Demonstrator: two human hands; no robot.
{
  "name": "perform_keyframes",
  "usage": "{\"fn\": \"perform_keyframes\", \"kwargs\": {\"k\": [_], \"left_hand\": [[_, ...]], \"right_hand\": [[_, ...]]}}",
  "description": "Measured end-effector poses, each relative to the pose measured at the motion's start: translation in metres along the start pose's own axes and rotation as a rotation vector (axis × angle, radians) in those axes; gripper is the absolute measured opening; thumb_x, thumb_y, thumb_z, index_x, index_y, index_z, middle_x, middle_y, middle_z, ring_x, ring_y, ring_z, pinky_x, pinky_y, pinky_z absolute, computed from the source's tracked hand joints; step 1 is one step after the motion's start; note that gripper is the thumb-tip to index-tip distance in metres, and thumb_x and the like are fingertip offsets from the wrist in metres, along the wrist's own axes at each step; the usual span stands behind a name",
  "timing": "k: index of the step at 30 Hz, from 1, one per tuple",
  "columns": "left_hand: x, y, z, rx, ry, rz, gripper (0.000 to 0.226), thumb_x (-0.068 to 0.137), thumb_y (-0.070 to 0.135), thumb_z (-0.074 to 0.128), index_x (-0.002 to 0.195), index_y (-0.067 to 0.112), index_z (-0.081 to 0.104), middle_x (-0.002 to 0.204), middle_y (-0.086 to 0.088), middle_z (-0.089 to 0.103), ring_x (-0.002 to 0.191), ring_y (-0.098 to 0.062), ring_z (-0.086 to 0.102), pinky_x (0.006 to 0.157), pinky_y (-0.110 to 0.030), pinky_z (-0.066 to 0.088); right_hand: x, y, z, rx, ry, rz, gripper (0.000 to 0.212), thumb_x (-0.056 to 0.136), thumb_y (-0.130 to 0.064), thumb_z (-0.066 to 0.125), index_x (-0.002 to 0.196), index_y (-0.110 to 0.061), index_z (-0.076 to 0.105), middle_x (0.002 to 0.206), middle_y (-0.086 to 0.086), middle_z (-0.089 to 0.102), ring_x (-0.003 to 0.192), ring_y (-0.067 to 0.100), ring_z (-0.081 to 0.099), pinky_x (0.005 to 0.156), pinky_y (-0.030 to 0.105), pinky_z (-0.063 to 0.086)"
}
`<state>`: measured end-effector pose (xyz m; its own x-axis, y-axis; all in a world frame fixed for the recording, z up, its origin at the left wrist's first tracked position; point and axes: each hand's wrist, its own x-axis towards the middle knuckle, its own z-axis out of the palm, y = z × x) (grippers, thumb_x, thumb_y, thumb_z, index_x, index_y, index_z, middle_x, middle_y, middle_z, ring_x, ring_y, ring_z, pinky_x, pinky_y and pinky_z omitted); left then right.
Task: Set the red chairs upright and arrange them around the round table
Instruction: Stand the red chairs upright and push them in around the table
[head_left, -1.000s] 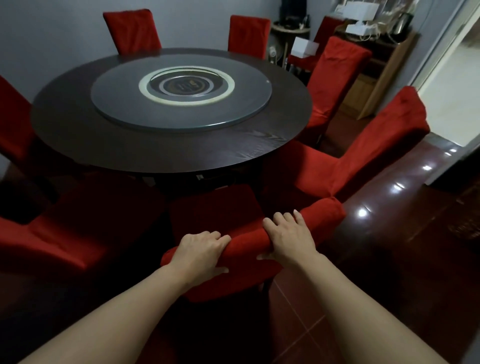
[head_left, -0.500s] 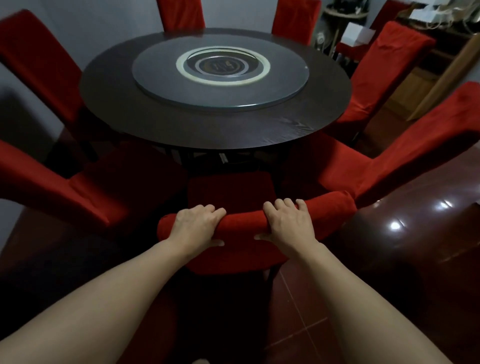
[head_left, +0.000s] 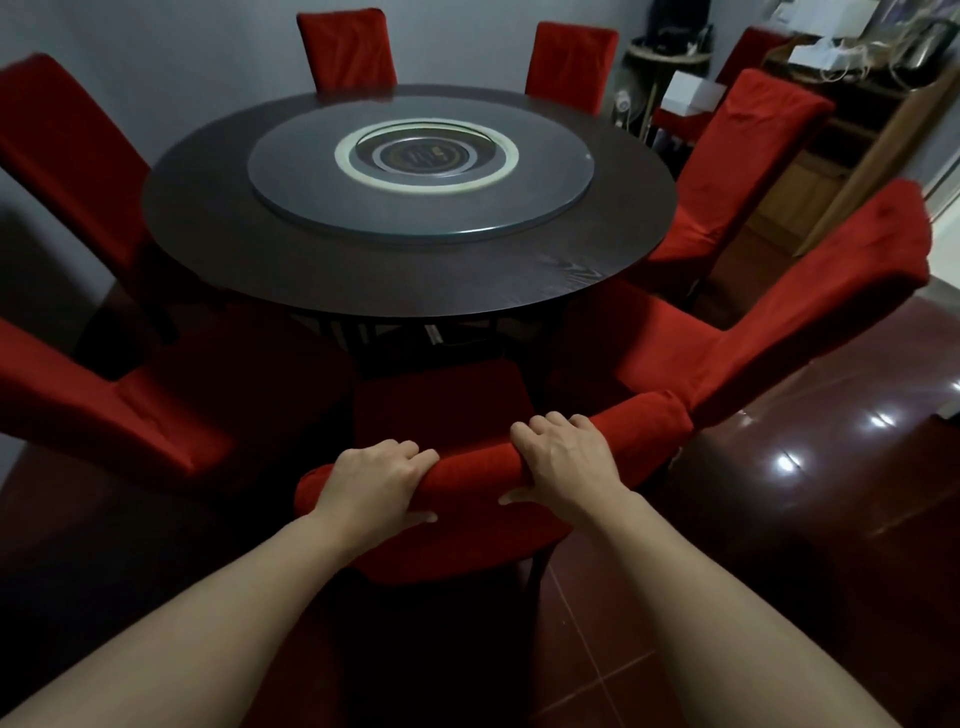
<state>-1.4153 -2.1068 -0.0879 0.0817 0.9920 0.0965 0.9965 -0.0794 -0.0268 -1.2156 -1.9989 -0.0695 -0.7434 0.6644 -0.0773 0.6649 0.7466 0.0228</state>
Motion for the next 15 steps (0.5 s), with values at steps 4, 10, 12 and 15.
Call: {"fn": "perform_keyframes", "kwargs": {"k": [4,10,12,15], "left_hand": [[-0.004,-0.005,0.002,-0.02,0.024,0.052,0.055,0.05,0.052,0.087,0.091,0.025,0.065,0.073,0.01,0.061,0.064,-0.012,0.061,0.047,-0.027,0.048],[-0.004,-0.007,0.001,-0.043,0.019,0.063,0.052,0.056,0.053,0.084,0.095,0.024,0.065,0.079,0.009,0.063,0.071,-0.013,0.063,0.051,-0.03,0.052],[-0.006,-0.009,0.0,-0.037,0.024,0.081,0.052,0.055,0.053,0.084,0.093,0.024,0.065,0.078,0.009,0.062,0.069,-0.012,0.063,0.049,-0.029,0.051],[-0.006,-0.015,-0.001,-0.023,0.014,0.132,0.053,0.052,0.053,0.086,0.09,0.023,0.065,0.075,0.009,0.061,0.065,-0.012,0.061,0.046,-0.028,0.051]], "right_hand": [[0.001,-0.005,0.002,0.005,0.002,0.019,0.066,0.074,-0.067,0.06,0.119,-0.021,0.045,0.115,0.0,0.055,0.111,0.019,0.049,0.099,0.039,0.033],[0.001,-0.009,-0.002,0.007,-0.006,0.038,0.066,0.073,-0.067,0.061,0.117,-0.02,0.045,0.113,0.0,0.054,0.11,0.019,0.048,0.097,0.038,0.035],[-0.003,-0.011,0.0,0.004,-0.003,0.042,0.066,0.073,-0.068,0.06,0.115,-0.021,0.045,0.111,-0.001,0.054,0.107,0.018,0.049,0.093,0.036,0.036],[-0.01,-0.014,0.004,0.014,0.042,0.043,0.064,0.072,-0.069,0.059,0.112,-0.02,0.047,0.106,-0.002,0.055,0.101,0.018,0.05,0.086,0.033,0.037]]}}
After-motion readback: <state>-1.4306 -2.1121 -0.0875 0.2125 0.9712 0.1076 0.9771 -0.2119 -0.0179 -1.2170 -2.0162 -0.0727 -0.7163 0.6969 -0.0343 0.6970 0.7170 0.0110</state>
